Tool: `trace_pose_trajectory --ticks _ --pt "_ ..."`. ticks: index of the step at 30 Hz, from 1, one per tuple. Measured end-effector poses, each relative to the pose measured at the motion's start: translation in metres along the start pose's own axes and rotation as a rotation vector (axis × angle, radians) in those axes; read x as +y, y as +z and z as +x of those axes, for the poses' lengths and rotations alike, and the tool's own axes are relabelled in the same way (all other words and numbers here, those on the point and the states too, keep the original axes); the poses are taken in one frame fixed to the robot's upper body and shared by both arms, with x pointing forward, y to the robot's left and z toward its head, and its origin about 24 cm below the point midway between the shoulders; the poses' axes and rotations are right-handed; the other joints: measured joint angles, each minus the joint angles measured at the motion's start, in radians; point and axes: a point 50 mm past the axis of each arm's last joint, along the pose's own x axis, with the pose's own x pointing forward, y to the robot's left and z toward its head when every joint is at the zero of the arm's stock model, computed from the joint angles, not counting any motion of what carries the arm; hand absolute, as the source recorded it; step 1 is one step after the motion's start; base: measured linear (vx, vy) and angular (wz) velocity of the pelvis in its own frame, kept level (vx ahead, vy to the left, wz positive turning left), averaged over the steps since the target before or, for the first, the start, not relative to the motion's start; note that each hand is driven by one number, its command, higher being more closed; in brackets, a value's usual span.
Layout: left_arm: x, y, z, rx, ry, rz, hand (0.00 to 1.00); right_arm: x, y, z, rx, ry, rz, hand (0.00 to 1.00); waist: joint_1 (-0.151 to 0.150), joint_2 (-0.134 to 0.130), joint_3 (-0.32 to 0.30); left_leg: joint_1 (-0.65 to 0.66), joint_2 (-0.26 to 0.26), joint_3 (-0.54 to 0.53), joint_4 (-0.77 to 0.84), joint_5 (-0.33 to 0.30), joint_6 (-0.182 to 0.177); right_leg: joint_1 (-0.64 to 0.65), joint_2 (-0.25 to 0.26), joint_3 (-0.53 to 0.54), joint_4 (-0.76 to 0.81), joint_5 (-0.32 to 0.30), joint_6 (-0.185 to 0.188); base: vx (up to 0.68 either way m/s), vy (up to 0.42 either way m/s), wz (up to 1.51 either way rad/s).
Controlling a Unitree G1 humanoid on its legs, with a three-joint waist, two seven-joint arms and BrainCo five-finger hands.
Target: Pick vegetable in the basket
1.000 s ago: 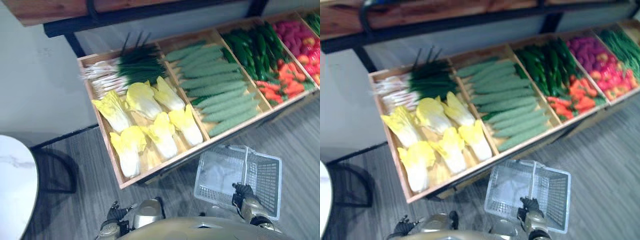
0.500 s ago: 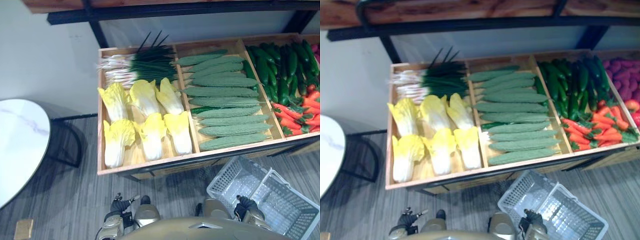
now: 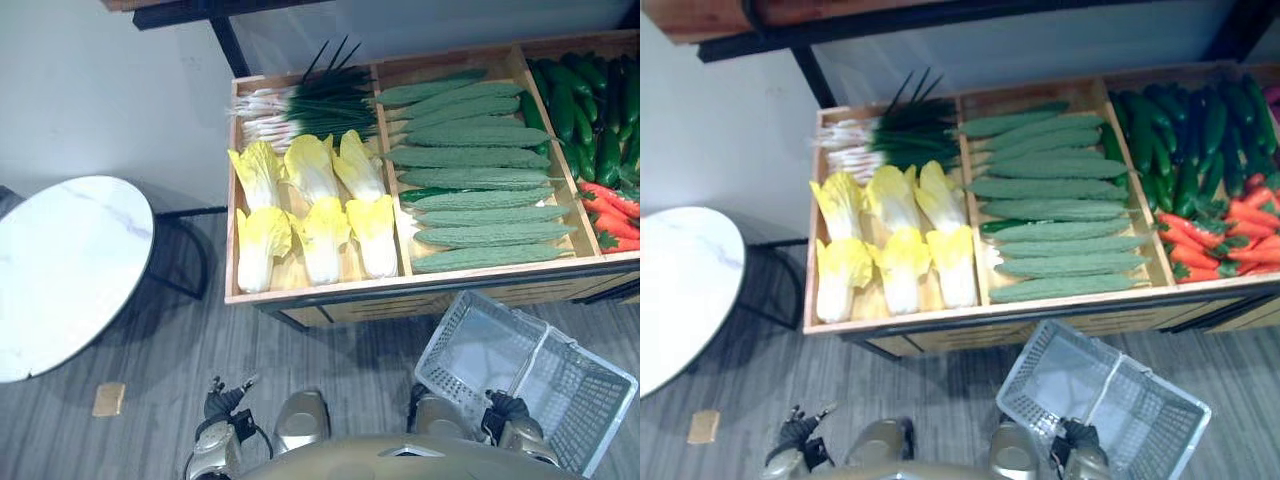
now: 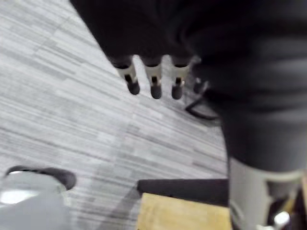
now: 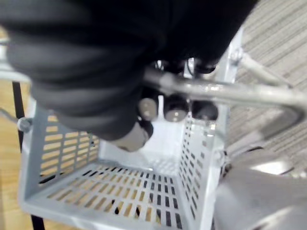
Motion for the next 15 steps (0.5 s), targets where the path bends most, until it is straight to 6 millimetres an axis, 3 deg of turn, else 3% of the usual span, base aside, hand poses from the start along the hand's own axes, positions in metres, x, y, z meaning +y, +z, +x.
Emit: trace_pose_trajectory --ticks 4,8,11,15 --pt "0.003 0.075 0.01 -0.285 0.044 -0.003 0.0 0.001 -0.012 -0.003 0.029 -0.004 0.013 1.0 -0.003 -0.003 -0.003 0.068 -0.011 -0.026 -0.148 0.053 -0.001 0.075 0.004 -0.052 -0.102 0.057 0.01 0.0 0.07 0.32" --pt "0.013 0.146 0.001 -0.581 0.098 0.077 0.0 0.001 -0.015 -0.004 0.022 -0.004 -0.031 1.0 -0.004 0.0 -0.007 0.086 -0.01 -0.024 -0.195 0.074 -0.002 0.091 0.014 -0.053 -0.149 0.093 0.009 -0.06 0.007 0.0" --pt "0.001 0.178 -0.014 -0.75 0.075 0.172 0.0 0.001 -0.014 -0.005 0.008 -0.001 -0.044 1.0 -0.004 0.0 -0.008 0.089 -0.009 -0.008 -0.208 0.085 0.0 0.102 0.02 -0.052 -0.19 0.124 0.009 -0.07 -0.001 -0.08" --pt "-0.027 0.195 -0.032 -0.886 0.0 0.28 0.0 -0.002 -0.019 -0.007 0.011 0.001 -0.068 1.0 -0.01 0.002 -0.03 0.094 -0.01 0.005 -0.222 0.093 0.0 0.108 0.026 -0.04 -0.226 0.15 0.008 -0.04 -0.002 -0.13"
